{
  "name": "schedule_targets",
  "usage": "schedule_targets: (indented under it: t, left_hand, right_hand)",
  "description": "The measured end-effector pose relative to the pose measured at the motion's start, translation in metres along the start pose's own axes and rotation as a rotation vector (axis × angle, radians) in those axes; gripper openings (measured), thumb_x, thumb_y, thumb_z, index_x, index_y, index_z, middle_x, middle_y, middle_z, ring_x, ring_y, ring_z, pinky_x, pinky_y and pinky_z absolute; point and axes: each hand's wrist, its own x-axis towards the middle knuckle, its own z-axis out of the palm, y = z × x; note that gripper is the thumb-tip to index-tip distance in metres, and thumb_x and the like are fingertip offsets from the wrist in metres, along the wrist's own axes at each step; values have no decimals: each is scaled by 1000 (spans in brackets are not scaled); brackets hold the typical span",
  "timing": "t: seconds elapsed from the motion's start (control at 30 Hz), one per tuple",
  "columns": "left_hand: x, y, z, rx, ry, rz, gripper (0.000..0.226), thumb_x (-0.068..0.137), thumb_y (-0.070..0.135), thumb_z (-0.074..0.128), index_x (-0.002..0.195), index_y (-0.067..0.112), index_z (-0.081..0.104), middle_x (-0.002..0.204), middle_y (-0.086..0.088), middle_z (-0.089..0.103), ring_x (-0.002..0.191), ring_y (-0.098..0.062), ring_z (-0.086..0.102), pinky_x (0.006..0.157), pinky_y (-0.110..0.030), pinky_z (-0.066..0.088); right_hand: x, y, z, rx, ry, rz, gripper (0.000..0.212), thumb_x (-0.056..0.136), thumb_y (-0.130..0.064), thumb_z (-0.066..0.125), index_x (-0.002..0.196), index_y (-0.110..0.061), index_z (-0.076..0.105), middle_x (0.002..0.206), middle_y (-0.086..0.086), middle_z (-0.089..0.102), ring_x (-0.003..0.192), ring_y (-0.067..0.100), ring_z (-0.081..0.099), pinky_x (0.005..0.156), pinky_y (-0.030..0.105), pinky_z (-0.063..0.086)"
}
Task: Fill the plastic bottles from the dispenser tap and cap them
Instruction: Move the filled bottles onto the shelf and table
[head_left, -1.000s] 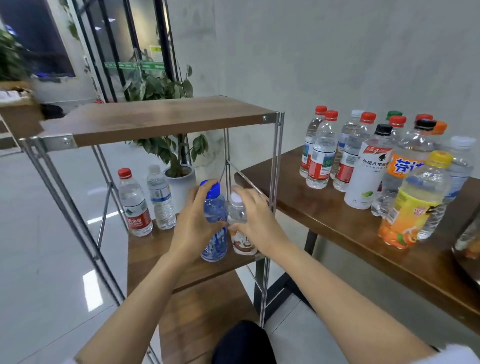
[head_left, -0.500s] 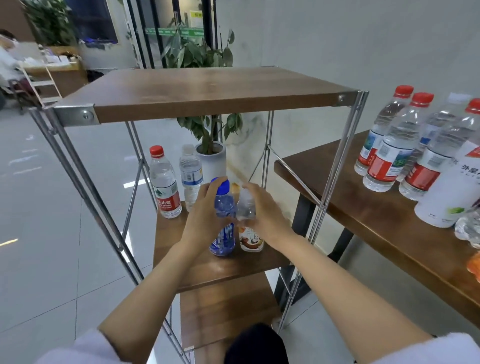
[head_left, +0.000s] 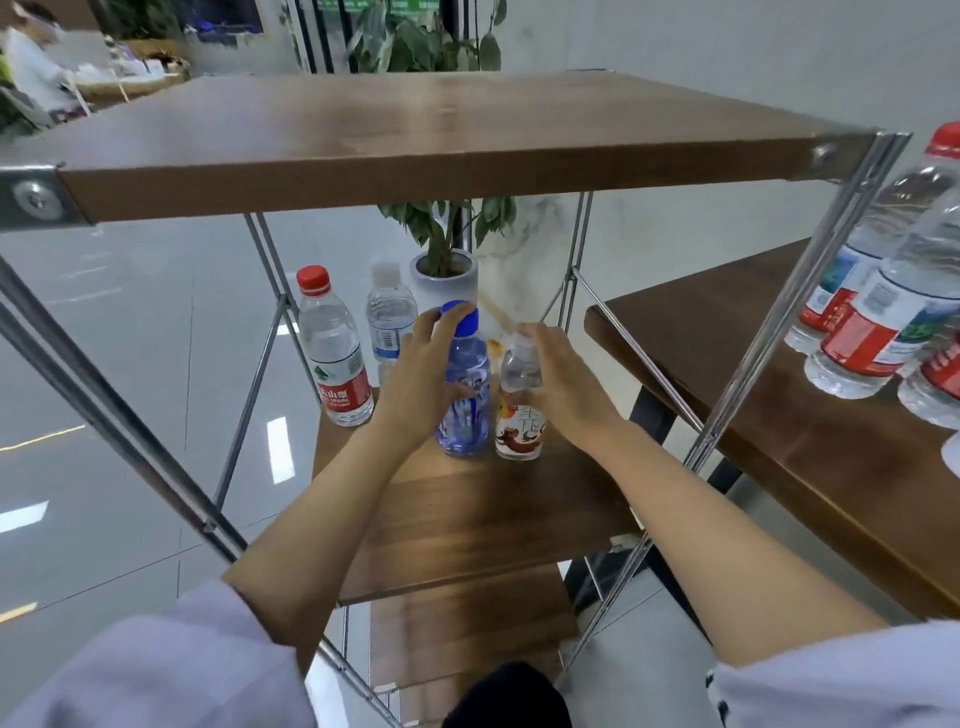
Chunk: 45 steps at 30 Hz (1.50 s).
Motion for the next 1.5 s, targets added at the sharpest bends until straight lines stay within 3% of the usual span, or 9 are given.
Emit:
schedule_targets:
  t: [0.13, 0.33, 0.7, 0.87, 1.0, 1.23, 1.3, 1.4, 1.5]
  left_hand:
    - [18, -1, 5, 66, -4, -45, 92, 75, 5, 84, 148, 21, 31, 146, -13, 38, 126, -36, 50, 95, -47, 52]
    - [37, -2, 16, 74, 25, -92, 92, 75, 0, 81, 150, 22, 30, 145, -14, 37, 121, -38, 50, 89, -49, 54]
    - [56, -6, 26, 54, 45, -114, 94, 77, -2, 78, 152, 22, 27, 146, -14, 37, 120, -36, 51, 88, -48, 55]
    - [59, -6, 28, 45, 52, -115, 94, 77, -4, 77, 152, 23, 28, 146, -14, 36, 118, -36, 52, 85, -46, 55]
    - [61, -6, 29, 39, 45, -134, 94, 78, -7, 76, 152, 23, 26, 148, -13, 34, 119, -36, 51, 87, -47, 54]
    - [58, -1, 31, 83, 30, -148, 96, 82, -11, 67, 156, 25, 18, 153, -14, 29, 119, -36, 51, 85, -40, 52]
    - [57, 1, 27, 102, -2, -151, 97, 84, -7, 68, 157, 26, 14, 155, -14, 26, 126, -36, 47, 88, -44, 53]
    - [50, 8, 19, 170, -50, -173, 101, 86, -2, 69, 157, 32, 6, 163, -12, 10, 142, -37, 31, 91, -47, 53]
    - [34, 23, 11, 243, -84, -174, 96, 89, 8, 71, 158, 28, 7, 166, -9, 0, 151, -32, 12, 102, -45, 47]
  right_hand:
    - [21, 10, 0, -233, 45, -30, 66, 85, -2, 71, 140, -20, 38, 144, 12, 39, 114, 33, 59, 86, 44, 56]
    - [43, 20, 7, -212, 69, 0, 66, 85, 9, 63, 142, -15, 40, 146, 15, 36, 113, 35, 57, 87, 40, 53]
    - [73, 40, 19, -124, 55, 12, 61, 88, -3, 63, 140, -20, 36, 147, 9, 32, 116, 32, 55, 88, 44, 52]
    - [85, 47, 20, -33, 13, 67, 67, 89, -12, 68, 147, -21, 33, 149, 13, 31, 123, 37, 47, 98, 49, 47]
    - [87, 48, 22, -11, 41, 58, 54, 96, -12, 58, 143, -26, 34, 147, 5, 34, 120, 29, 51, 98, 45, 48]
    - [81, 40, 14, -245, 13, 42, 75, 86, -4, 69, 148, -22, 30, 154, 9, 25, 134, 31, 35, 90, 43, 51]
    - [76, 36, 10, -346, 2, 41, 83, 84, -7, 74, 149, -25, 26, 158, 9, 19, 142, 34, 26, 93, 45, 52]
    - [60, 27, 3, -422, -16, 18, 87, 88, -15, 73, 155, -25, 19, 164, 7, 10, 151, 34, 9, 112, 47, 36]
    - [37, 12, -2, -369, -21, -12, 85, 90, -15, 70, 157, -23, 18, 165, 4, 12, 152, 31, 8, 118, 46, 26]
